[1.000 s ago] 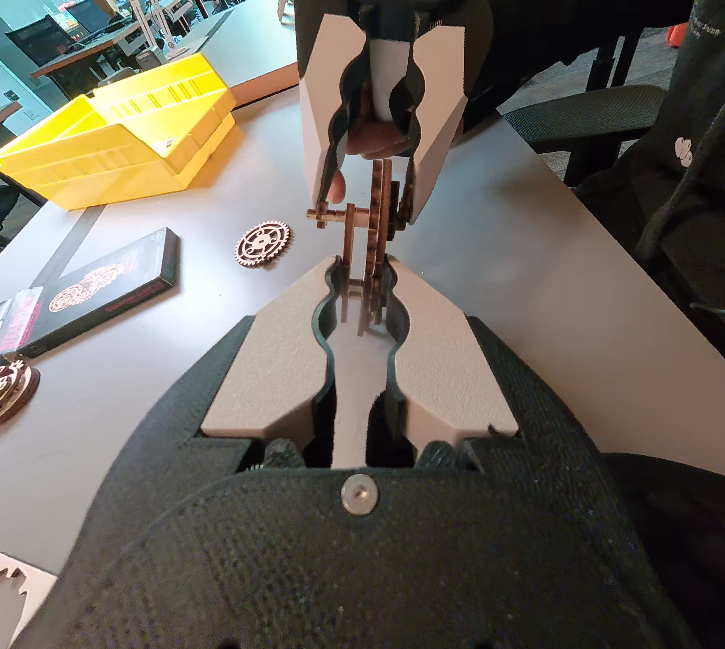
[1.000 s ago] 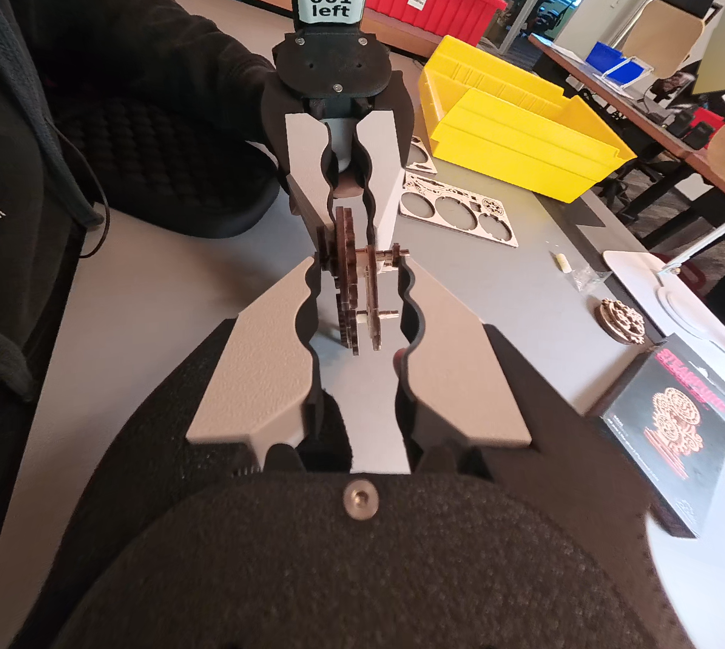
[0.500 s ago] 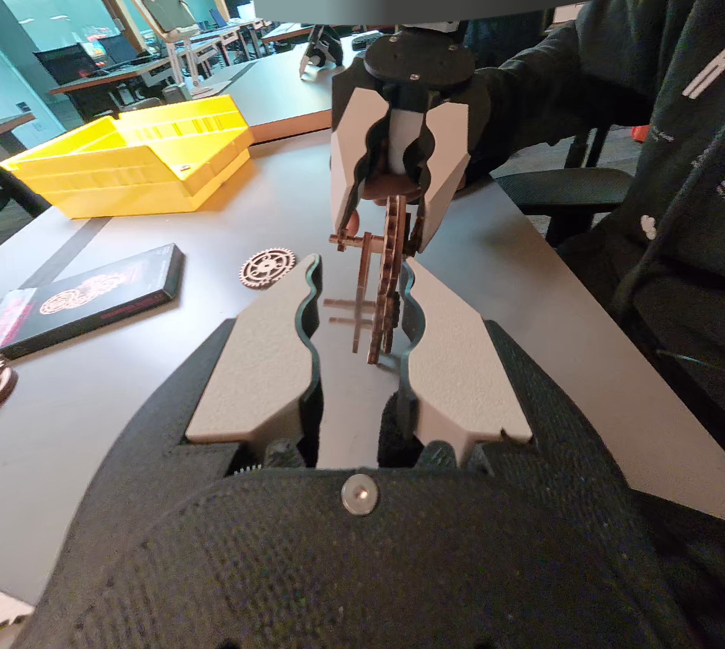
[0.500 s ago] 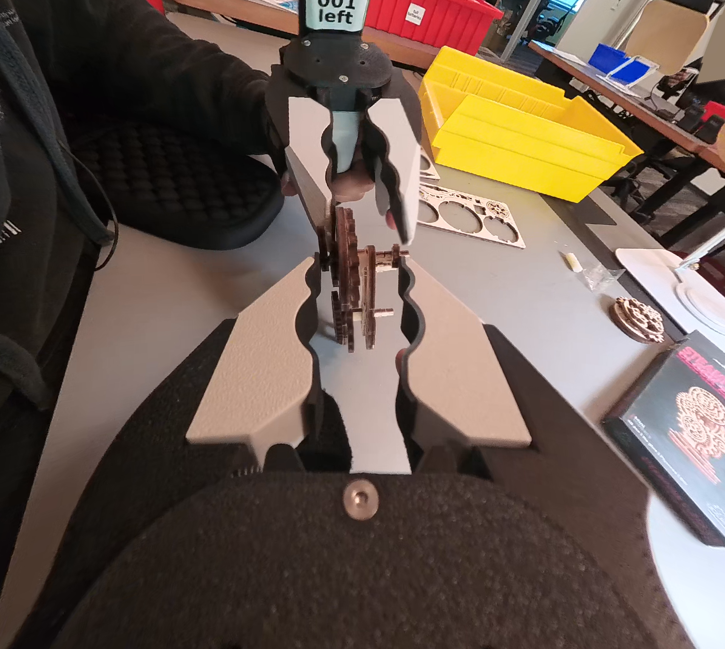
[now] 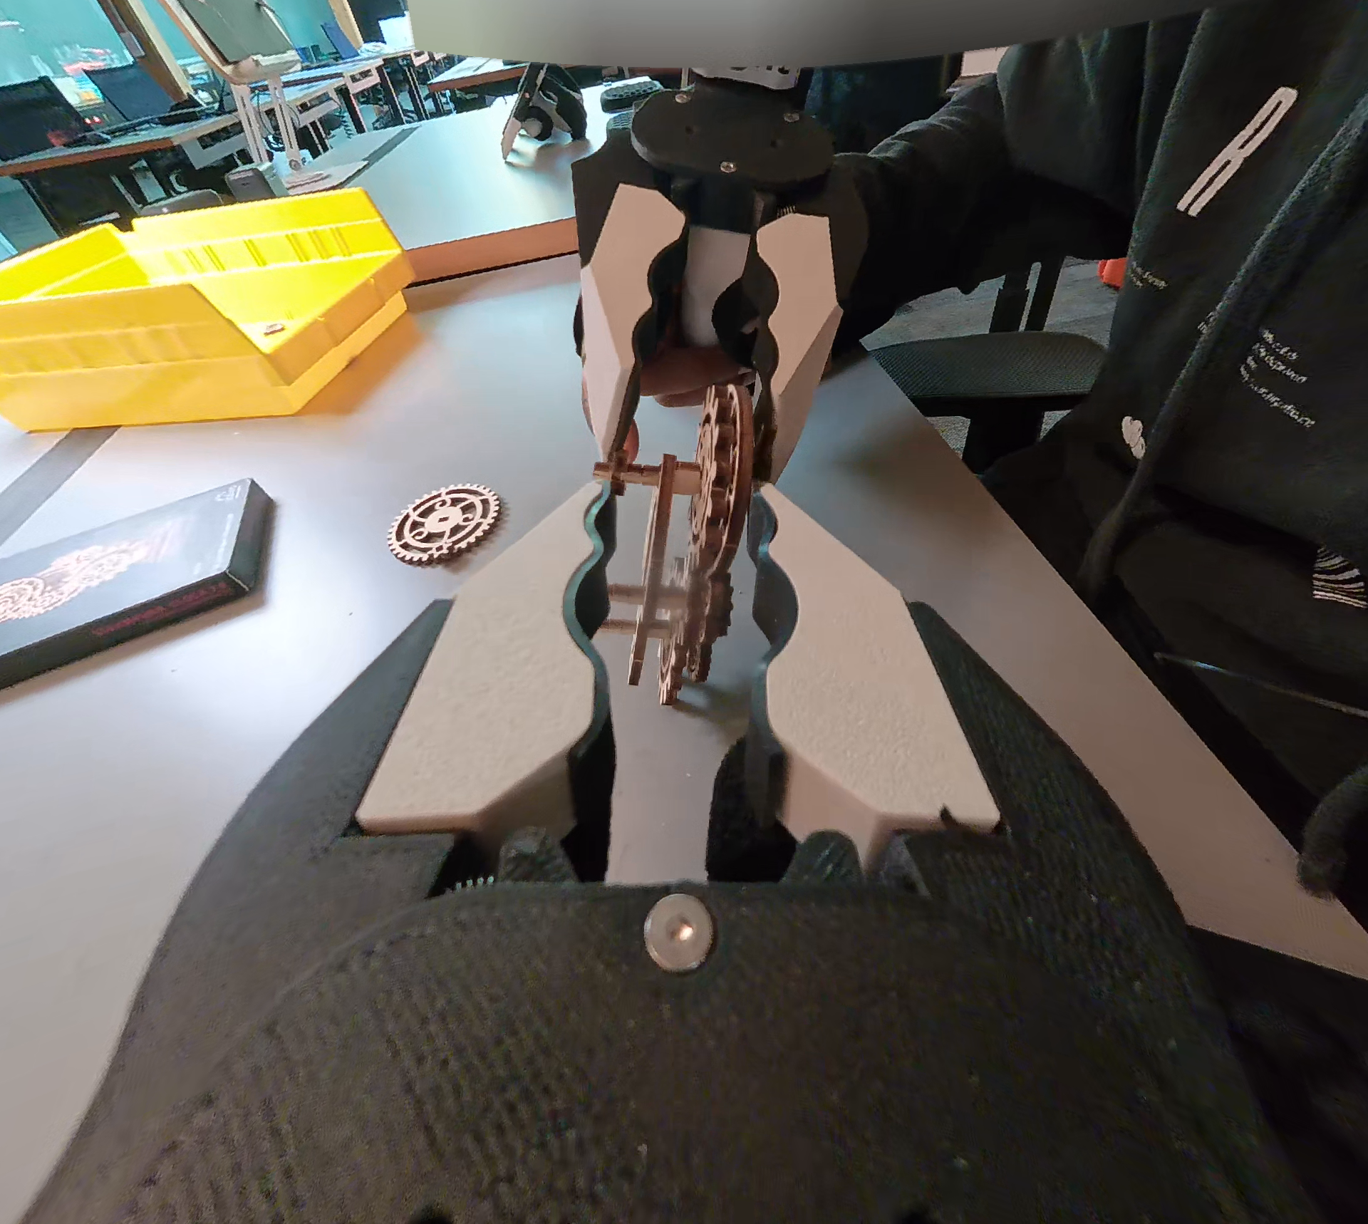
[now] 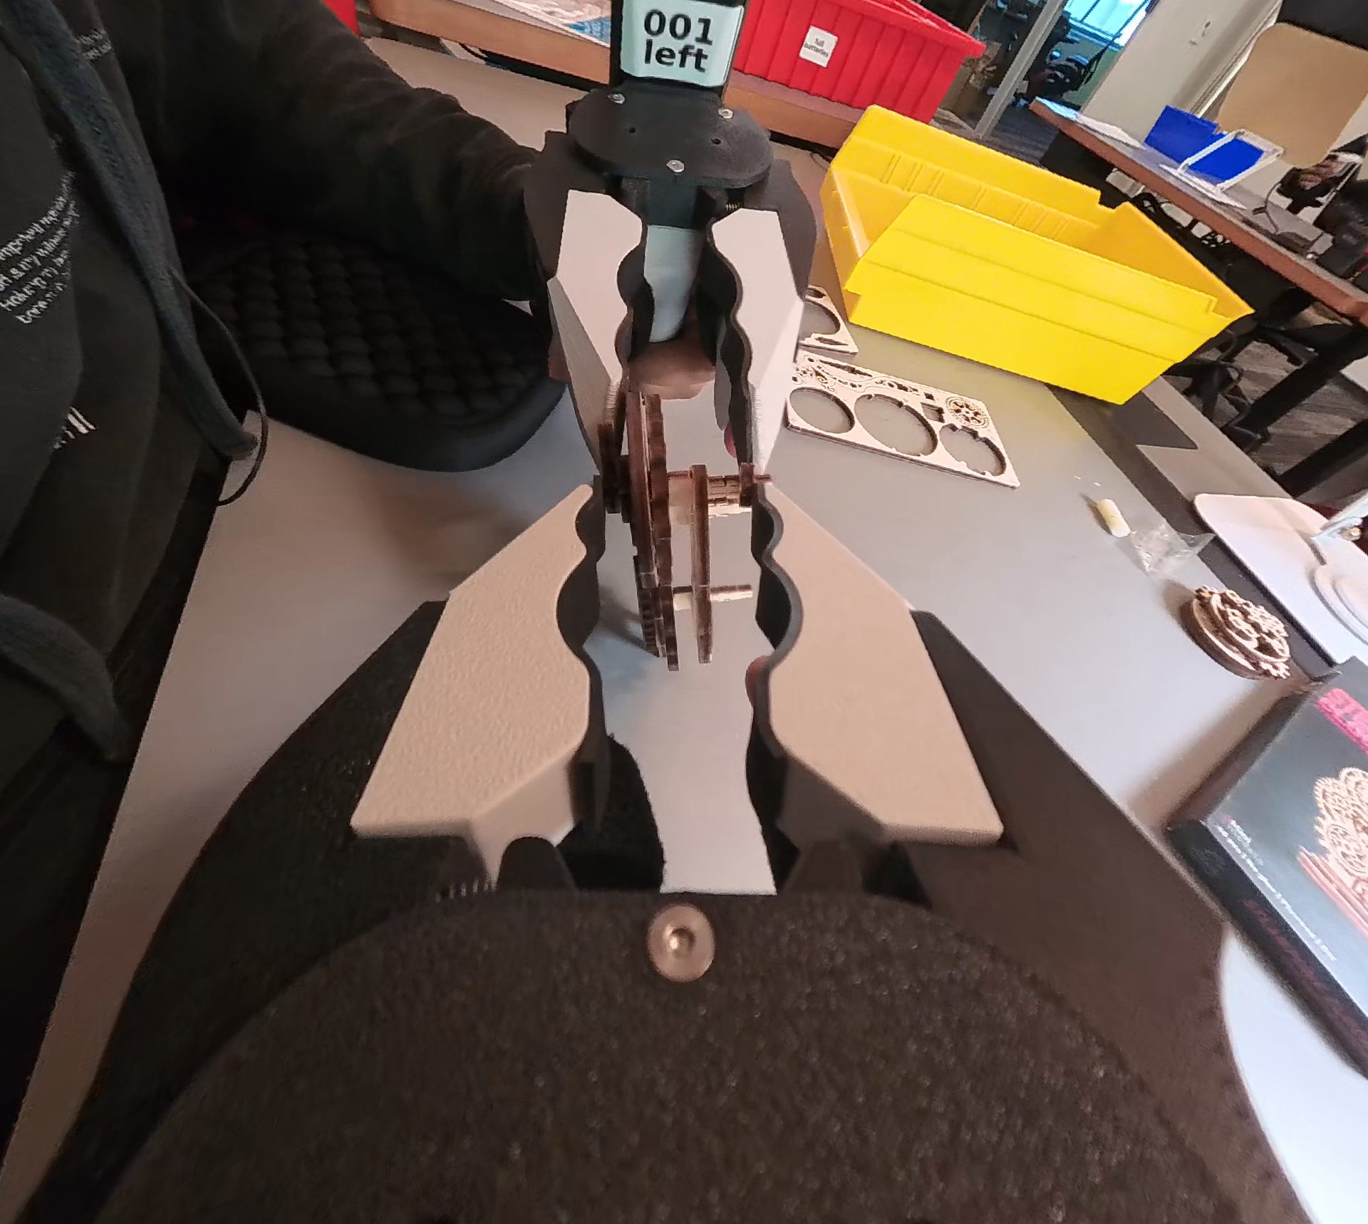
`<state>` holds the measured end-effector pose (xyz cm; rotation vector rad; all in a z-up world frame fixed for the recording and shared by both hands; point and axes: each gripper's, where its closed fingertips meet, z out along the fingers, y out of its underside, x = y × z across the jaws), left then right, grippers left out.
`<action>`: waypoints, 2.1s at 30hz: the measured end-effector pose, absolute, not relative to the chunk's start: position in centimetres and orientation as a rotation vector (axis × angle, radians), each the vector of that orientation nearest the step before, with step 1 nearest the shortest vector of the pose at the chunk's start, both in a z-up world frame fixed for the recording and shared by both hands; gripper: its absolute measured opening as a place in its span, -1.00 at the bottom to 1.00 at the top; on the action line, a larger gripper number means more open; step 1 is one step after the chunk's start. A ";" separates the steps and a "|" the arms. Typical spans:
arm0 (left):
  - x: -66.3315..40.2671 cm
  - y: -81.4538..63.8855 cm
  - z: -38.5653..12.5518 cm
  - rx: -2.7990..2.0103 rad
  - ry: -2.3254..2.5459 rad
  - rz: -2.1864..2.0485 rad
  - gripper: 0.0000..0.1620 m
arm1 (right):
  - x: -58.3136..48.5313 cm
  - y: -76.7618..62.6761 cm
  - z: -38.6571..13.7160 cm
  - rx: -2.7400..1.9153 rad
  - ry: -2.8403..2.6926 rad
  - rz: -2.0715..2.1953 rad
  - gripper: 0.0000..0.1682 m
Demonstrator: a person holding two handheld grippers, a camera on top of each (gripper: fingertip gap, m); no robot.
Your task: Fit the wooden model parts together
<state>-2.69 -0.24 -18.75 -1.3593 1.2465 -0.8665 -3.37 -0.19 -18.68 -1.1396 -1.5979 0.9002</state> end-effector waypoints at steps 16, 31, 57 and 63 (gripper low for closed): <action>-2.6 -0.8 -18.9 -1.346 1.290 -0.844 -0.61 | -3.4 -0.7 -18.8 -1.155 -1.580 0.930 -0.55; -2.6 -0.9 -18.9 -1.333 1.298 -0.868 -0.62 | -3.3 -0.9 -18.6 -1.172 -1.583 0.984 -0.54; -2.3 -0.6 -18.9 -1.324 1.267 -0.803 -0.48 | -3.1 -0.5 -18.3 -1.203 -1.590 1.064 -0.59; -2.3 -0.7 -19.0 -1.335 1.287 -0.812 -0.53 | -3.1 -0.6 -18.4 -1.198 -1.574 1.083 -0.59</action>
